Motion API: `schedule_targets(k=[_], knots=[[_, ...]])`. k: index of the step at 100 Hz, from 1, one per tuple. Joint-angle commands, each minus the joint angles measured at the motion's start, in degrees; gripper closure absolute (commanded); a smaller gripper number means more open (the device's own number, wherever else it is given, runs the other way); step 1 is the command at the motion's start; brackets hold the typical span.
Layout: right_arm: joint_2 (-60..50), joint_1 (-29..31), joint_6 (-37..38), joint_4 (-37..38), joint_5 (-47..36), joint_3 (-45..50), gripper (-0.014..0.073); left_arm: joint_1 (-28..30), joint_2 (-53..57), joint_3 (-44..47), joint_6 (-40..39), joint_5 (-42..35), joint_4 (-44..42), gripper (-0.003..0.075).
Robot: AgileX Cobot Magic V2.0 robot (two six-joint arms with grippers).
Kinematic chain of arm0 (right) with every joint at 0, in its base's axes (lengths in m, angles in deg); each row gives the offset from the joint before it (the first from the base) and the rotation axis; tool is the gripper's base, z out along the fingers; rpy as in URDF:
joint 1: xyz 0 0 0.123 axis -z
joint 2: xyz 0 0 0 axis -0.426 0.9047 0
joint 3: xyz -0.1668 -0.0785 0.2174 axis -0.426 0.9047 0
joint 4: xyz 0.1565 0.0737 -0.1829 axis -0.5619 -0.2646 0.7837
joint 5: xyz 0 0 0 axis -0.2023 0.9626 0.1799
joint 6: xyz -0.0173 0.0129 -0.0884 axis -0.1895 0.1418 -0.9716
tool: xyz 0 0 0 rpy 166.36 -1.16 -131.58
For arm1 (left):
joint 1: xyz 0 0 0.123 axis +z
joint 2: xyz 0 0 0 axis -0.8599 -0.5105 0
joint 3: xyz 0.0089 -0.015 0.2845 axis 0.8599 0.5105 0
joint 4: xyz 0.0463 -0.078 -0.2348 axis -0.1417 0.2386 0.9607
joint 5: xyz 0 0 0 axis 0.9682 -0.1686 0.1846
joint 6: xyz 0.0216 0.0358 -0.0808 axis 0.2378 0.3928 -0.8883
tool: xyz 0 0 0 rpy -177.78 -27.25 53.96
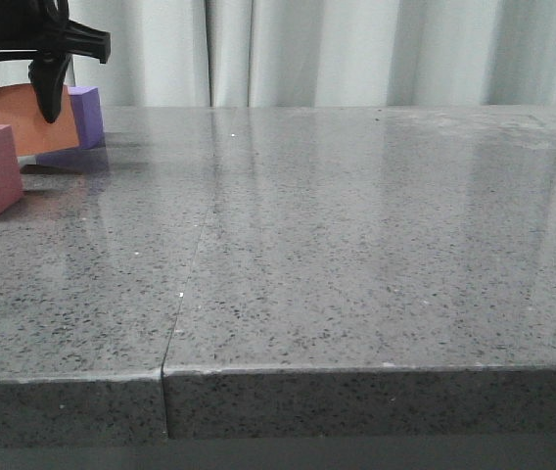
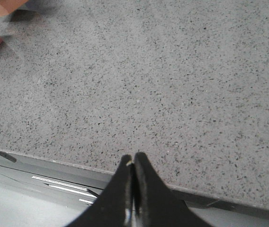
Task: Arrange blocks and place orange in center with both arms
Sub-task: 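Lower the orange cube between the pink and purple cubes and release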
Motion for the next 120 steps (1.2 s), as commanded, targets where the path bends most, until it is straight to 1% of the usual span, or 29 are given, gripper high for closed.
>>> schedule_targets(k=[1,13,31,36,54,58,93,115,120], knots=[[0.4,0.0,-0.4,0.6,-3.7,-1.4,0.0663,0.0,3.1,-1.2,-0.1,-0.6,-0.9,0.0497],[0.4,0.0,-0.4,0.6,-3.7,-1.4,0.0663,0.0,3.1,-1.2,-0.1,-0.5,-0.8,0.0438],[0.4,0.0,-0.4,0.6,-3.7,-1.4,0.0663,0.0,3.1,-1.2,-0.1,0.1,-0.7,0.0391],[0.4,0.0,-0.4,0.6,-3.7,-1.4,0.0663,0.0,3.1,-1.2,-0.1,0.1,-0.7,0.036],[0.4,0.0,-0.4,0.6,-3.7,-1.4,0.0663,0.0,3.1,-1.2,-0.1,0.2,-0.6,0.0197],[0.4,0.0,-0.4,0.6,-3.7,-1.4,0.0663,0.0,3.1,-1.2,-0.1,0.2,-0.6,0.0181],[0.4,0.0,-0.4,0.6,-3.7,-1.4,0.0663,0.0,3.2,-1.2,-0.5,0.0,-0.6,0.0178],[0.4,0.0,-0.4,0.6,-3.7,-1.4,0.0663,-0.2,6.0,-1.2,-0.5,-0.5,-0.6,0.0179],[0.4,0.0,-0.4,0.6,-3.7,-1.4,0.0663,-0.2,7.0,-1.2,-0.5,-0.8,-0.6,0.019]])
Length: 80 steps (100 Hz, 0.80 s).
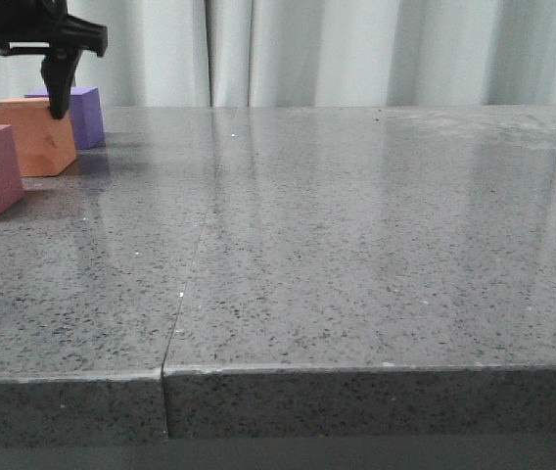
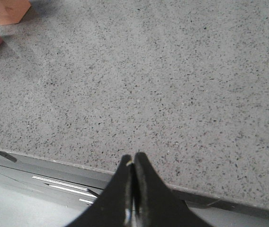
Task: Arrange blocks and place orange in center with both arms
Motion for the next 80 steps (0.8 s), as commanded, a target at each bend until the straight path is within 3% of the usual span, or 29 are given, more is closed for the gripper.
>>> schedule_targets(k=[1,14,21,28,45,80], knots=[[0.4,0.0,-0.4,0.6,-3.7,-1.4,0.0663,-0.2,5.4,-1.3,-0.5,-1.8,-1.1,0.0192],[0.4,0.0,-0.4,0.6,-3.7,-1.4,0.0663,-0.2,8.7,-1.3,-0.5,-3.3,-1.1,0.0243],[0.4,0.0,-0.4,0.6,-3.7,-1.4,0.0663,-0.2,10.6,-1.3,-0.5,-3.4,-1.1,0.0308],[0.4,0.0,-0.4,0.6,-3.7,-1.4,0.0663,-0.2,12.4,-1.0,-0.5,-3.6,-1.1,0.0411],[0.4,0.0,-0.4,0.6,-3.7,-1.4,0.0663,-0.2,16.9,0.4,-0.5,-4.9,-1.3,0.0743],[0.4,0.0,-0.4,0.6,-3.7,-1.4,0.0663,-0.2,29.1,9.7,-0.4,-9.0,-1.5,0.0741]])
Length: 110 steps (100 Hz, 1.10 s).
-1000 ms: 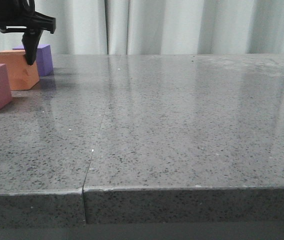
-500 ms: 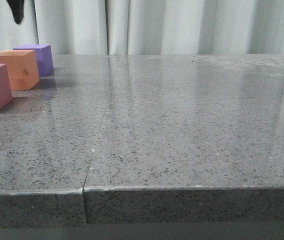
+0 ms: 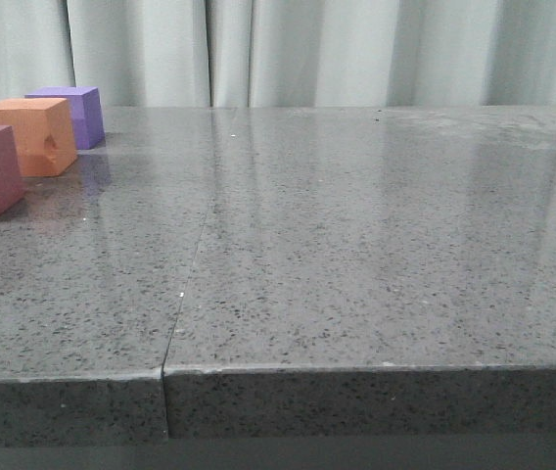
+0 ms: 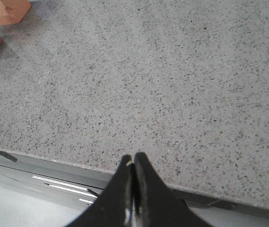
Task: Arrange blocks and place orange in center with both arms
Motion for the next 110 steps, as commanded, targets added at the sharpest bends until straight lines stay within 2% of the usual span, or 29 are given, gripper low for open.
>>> schedule_targets(k=[1,69,87,110], knots=[[0.4,0.0,-0.4,0.6,-3.7,-1.4,0.0663,-0.2,5.9,1.5,-0.4,-4.5,-1.4,0.0741],[0.4,0.0,-0.4,0.6,-3.7,-1.4,0.0663,-0.2,30.6,27.1,-0.5,-12.0,2.1,0.0741],[0.4,0.0,-0.4,0.6,-3.7,-1.4,0.0663,-0.2,35.4,33.2,-3.9,-12.1,2.2,0.0741],[0.4,0.0,-0.4,0.6,-3.7,-1.4,0.0663,-0.2,44.3,44.9,-5.2,-21.0,0.6,0.0741]])
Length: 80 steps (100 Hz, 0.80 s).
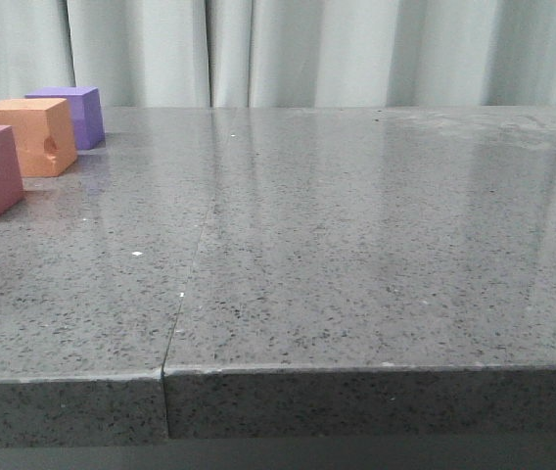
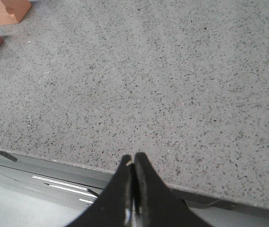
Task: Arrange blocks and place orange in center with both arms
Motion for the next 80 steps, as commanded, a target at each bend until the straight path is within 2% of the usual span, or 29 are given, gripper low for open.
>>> schedule_targets(k=[1,29,52,80], knots=[[0.4,0.0,-0.4,0.6,-3.7,-1.4,0.0663,-0.2,3.7,3.1,-0.8,-7.8,-1.9,0.0741],[0.4,0.0,-0.4,0.6,-3.7,-1.4,0.0663,-0.2,11.4,15.9,0.2,-16.1,-3.3,0.0741],[0.4,0.0,-0.4,0.6,-3.7,-1.4,0.0663,3.0,16.3,22.1,16.0,-20.3,3.4,0.0741],[0.4,0.0,-0.4,0.6,-3.7,-1.4,0.0663,14.4,25.0,32.7,31.7,-38.6,16.2,0.0741]])
